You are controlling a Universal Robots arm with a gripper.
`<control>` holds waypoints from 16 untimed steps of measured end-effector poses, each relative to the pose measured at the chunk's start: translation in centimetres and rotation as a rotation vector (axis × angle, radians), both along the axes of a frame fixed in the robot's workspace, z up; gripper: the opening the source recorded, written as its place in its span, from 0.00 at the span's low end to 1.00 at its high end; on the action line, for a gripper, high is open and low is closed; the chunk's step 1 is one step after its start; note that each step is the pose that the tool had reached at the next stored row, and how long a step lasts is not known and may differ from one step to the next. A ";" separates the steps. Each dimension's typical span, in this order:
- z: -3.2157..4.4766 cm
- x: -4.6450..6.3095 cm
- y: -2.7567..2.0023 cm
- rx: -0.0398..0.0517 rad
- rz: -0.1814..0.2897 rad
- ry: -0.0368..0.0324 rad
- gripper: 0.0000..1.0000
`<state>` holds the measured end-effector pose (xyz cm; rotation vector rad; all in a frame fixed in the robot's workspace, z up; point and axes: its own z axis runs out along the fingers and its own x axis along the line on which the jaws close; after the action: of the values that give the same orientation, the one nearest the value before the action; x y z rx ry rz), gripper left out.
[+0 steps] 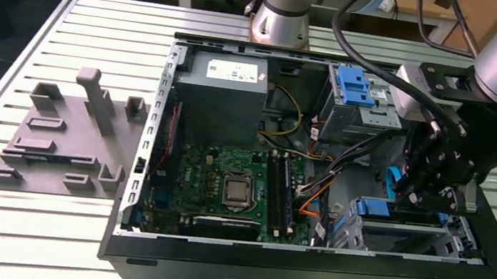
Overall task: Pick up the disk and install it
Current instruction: 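Insert the second disk wire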
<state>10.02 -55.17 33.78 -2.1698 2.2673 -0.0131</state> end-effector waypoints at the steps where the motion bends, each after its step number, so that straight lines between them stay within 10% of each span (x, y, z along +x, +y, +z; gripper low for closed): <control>1: 0.00 0.0 -0.05 -0.0001 0.000 0.0000 0.25; 16: -0.17 0.3 -0.32 0.0007 -0.005 0.0000 0.25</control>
<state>10.27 -55.48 33.61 -2.1633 2.2730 -0.0123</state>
